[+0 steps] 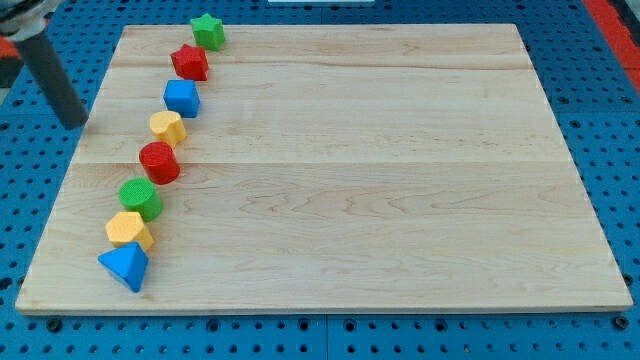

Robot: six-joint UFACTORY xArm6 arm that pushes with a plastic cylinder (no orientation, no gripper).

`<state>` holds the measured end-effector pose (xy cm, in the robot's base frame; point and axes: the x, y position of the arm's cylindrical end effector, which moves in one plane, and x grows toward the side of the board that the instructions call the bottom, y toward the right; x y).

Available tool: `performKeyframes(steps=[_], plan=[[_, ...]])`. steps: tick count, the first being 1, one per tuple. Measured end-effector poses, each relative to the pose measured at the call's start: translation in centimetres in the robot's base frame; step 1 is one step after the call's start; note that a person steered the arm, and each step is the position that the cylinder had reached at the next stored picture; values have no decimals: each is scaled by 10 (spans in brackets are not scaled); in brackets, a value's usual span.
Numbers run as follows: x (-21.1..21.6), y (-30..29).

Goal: Push the blue triangle right a bit

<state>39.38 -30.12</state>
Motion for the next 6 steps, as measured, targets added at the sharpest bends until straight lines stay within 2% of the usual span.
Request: performKeyframes(steps=[3, 4, 5, 6], plan=[[146, 21], [196, 66], [201, 96], [203, 96]])
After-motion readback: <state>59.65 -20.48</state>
